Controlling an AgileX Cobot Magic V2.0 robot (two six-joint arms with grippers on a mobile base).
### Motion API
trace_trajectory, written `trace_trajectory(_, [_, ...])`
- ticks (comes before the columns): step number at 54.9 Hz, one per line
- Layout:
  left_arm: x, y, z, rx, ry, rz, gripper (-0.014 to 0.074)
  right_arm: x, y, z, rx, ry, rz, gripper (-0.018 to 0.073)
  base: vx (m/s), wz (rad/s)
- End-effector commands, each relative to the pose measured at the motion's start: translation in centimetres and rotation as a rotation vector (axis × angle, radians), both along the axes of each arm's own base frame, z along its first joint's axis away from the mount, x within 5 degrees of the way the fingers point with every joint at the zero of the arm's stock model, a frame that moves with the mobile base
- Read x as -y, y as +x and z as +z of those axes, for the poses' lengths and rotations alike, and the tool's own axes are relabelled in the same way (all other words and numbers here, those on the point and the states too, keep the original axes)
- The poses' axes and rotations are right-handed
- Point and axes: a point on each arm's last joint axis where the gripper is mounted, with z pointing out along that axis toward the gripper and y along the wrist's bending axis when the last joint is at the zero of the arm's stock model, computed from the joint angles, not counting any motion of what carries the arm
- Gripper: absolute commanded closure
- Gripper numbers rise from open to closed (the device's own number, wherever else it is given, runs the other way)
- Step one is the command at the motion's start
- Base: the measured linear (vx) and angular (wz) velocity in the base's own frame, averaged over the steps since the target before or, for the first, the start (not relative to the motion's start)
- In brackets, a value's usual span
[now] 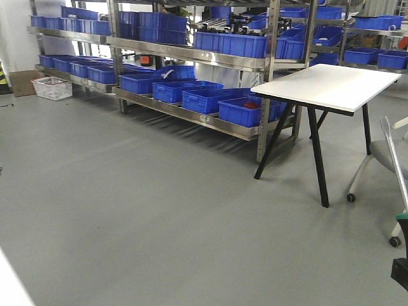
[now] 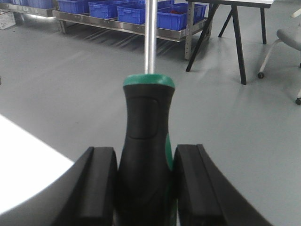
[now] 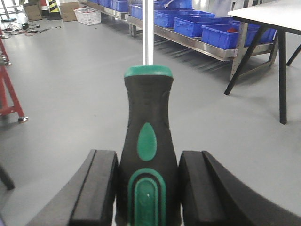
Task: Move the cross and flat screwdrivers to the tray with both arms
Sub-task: 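Hold both screwdrivers upright while the base turns away from the table, then hold both screwdrivers while driving to the grey tray on the conveyor shelf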
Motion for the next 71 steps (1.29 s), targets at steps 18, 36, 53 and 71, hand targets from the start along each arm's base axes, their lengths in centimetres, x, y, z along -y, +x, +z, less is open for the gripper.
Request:
trace_trajectory(18, [-0.02,0.10,1.80,0.117,-0.040,0.011,0.0596,-0.04,0.04,1.85,0.124,0.009,0.009,0.0567,0.49,-0.15])
trace_trajectory(36, [-0.02,0.10,1.80,0.117,-0.040,0.011,0.0596,-0.04,0.04,1.85,0.124,0.009,0.009,0.0567,0.53,-0.23])
trace_trajectory(53, [-0.02,0.10,1.80,0.117,-0.040,0.011,0.0596,-0.04,0.04,1.85,0.124,0.009,0.009,0.0567,0.58,-0.22])
trace_trajectory(71, [-0.02,0.10,1.80,0.117,-0.040,0.011,0.0596,-0.04,0.04,1.86,0.125,0.010,0.009,0.0567,0.64,0.23])
